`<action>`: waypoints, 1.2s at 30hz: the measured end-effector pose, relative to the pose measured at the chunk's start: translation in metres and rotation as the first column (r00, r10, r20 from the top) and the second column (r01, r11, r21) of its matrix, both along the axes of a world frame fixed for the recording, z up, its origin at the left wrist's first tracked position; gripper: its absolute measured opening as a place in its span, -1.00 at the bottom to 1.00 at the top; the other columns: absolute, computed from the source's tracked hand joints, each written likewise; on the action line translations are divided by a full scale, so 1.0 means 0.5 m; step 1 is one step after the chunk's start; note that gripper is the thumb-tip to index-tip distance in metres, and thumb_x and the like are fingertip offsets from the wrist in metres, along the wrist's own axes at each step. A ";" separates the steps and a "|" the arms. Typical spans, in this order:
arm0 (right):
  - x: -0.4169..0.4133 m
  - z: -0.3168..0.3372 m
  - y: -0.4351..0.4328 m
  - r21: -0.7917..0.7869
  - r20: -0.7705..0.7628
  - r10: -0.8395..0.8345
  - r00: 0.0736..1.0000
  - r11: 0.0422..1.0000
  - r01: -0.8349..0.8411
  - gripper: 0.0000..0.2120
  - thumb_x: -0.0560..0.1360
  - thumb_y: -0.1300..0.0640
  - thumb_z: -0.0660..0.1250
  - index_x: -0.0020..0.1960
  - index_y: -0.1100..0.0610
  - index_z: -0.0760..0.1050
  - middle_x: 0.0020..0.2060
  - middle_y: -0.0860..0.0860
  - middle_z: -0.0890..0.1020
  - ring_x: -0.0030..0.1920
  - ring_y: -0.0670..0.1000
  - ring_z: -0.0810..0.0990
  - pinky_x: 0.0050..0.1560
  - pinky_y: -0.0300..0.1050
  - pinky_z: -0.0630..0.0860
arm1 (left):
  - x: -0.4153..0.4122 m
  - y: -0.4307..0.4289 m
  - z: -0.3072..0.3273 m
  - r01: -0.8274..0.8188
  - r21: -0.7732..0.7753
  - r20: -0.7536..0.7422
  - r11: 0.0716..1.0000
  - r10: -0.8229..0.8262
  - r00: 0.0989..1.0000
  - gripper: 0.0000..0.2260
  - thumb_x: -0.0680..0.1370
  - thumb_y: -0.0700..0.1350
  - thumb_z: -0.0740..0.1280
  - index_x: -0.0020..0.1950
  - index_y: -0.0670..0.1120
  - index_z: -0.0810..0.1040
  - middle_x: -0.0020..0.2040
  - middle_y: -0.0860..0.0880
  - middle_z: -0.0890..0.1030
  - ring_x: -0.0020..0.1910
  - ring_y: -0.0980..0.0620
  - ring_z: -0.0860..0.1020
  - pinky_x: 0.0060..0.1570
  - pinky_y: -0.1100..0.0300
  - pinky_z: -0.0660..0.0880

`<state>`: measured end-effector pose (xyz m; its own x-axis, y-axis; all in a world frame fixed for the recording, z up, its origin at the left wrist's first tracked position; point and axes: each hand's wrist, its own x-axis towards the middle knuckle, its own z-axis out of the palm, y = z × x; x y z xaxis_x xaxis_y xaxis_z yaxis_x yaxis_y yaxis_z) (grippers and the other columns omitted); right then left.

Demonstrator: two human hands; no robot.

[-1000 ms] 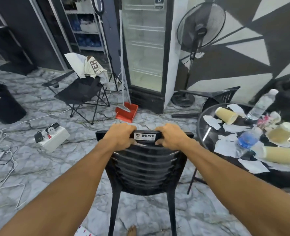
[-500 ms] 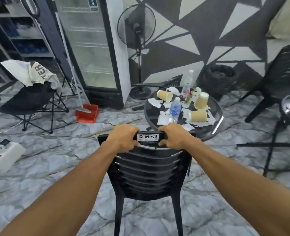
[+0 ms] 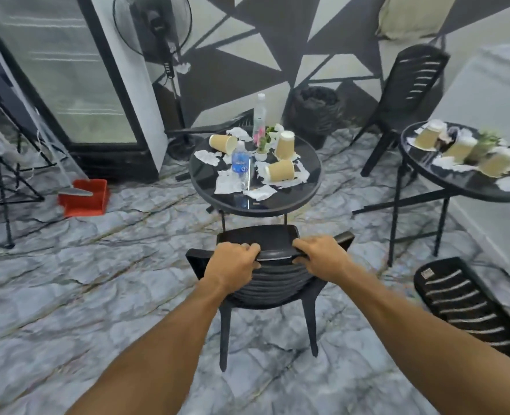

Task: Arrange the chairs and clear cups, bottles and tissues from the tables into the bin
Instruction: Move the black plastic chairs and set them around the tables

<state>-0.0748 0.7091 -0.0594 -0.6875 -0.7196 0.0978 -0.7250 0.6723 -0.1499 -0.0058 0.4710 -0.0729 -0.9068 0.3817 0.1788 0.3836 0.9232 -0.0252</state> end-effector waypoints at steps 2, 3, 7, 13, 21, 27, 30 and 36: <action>0.008 -0.058 0.042 -0.030 0.004 -0.008 1.000 1.000 0.008 -0.75 0.34 0.17 0.54 -0.18 0.16 0.45 -0.36 0.06 0.57 -0.37 0.16 0.56 -0.41 -0.07 0.41 | 0.010 0.042 -0.044 0.000 -0.001 0.020 1.000 0.000 1.000 -0.65 0.27 0.00 0.63 -0.24 -0.08 0.48 -0.49 0.02 0.45 -0.57 -0.02 0.44 -0.52 0.23 0.13; 0.010 -0.079 0.062 -0.044 -0.001 -0.004 1.000 0.999 0.004 -0.74 0.33 0.17 0.55 -0.19 0.15 0.44 -0.38 0.05 0.55 -0.40 0.15 0.54 -0.43 -0.08 0.40 | 0.009 0.059 -0.063 0.013 0.017 0.022 1.000 -0.013 1.000 -0.65 0.28 -0.01 0.63 -0.24 -0.08 0.47 -0.48 0.02 0.45 -0.55 -0.02 0.44 -0.55 0.22 0.18; 0.008 -0.111 0.091 -0.084 0.004 0.008 1.000 0.996 -0.008 -0.74 0.36 0.16 0.53 -0.19 0.15 0.42 -0.40 0.03 0.53 -0.43 0.11 0.51 -0.46 -0.10 0.34 | -0.006 0.072 -0.089 0.051 0.106 0.046 0.993 -0.057 0.997 -0.67 0.40 -0.07 0.56 -0.18 -0.07 0.39 -0.38 0.00 0.47 -0.44 -0.06 0.48 -0.57 0.13 0.36; 0.048 -0.145 0.075 -0.099 0.002 0.030 1.000 0.995 -0.030 -0.70 0.33 0.12 0.57 -0.18 0.14 0.43 -0.39 0.03 0.52 -0.44 0.10 0.51 -0.45 -0.18 0.24 | 0.031 0.066 -0.089 -0.131 -0.035 0.234 0.991 0.135 0.963 -0.75 0.61 0.10 0.27 -0.10 -0.02 0.30 -0.22 0.00 0.51 -0.24 -0.07 0.52 -0.34 0.08 0.32; 0.080 -0.122 0.105 0.046 0.232 -0.012 0.973 0.999 0.002 -0.82 0.50 0.08 0.38 -0.02 0.14 0.42 -0.09 0.07 0.54 -0.04 0.13 0.53 -0.13 0.01 0.43 | 0.084 0.132 -0.075 -0.295 0.011 0.388 0.956 0.268 0.882 -0.64 0.48 0.28 0.34 -0.04 0.01 0.43 -0.12 0.03 0.57 -0.10 -0.05 0.55 -0.13 0.03 0.49; 0.081 -0.076 0.203 0.003 0.344 -0.163 0.925 0.985 0.173 -0.48 0.34 0.10 0.46 0.28 0.05 0.46 0.21 0.06 0.50 0.26 0.09 0.40 0.21 0.03 0.47 | 0.058 0.250 0.004 -0.345 0.291 0.478 0.892 0.177 0.860 -0.31 0.43 0.48 0.18 0.39 0.06 0.44 0.24 0.02 0.56 0.22 -0.01 0.49 0.21 -0.02 0.46; 0.072 -0.036 0.302 -0.036 0.320 -0.282 0.904 0.950 0.309 -0.49 0.41 0.16 0.42 0.33 0.03 0.42 0.32 0.06 0.44 0.37 0.10 0.34 0.30 0.02 0.41 | 0.023 0.355 0.041 -0.296 0.294 0.458 0.909 0.138 0.878 -0.41 0.51 0.39 0.16 0.37 0.04 0.45 0.22 0.00 0.55 0.22 -0.03 0.48 0.20 -0.02 0.46; 0.047 0.028 0.534 -0.015 0.339 -0.395 0.854 0.905 0.424 -0.54 0.45 0.02 0.43 0.31 -0.05 0.42 0.38 0.05 0.40 0.39 0.11 0.36 0.31 0.05 0.42 | -0.037 0.573 0.075 -0.263 0.211 0.444 0.941 0.147 0.884 -0.58 0.54 0.14 0.31 0.35 0.01 0.46 0.27 -0.06 0.53 0.27 -0.10 0.46 0.17 -0.03 0.48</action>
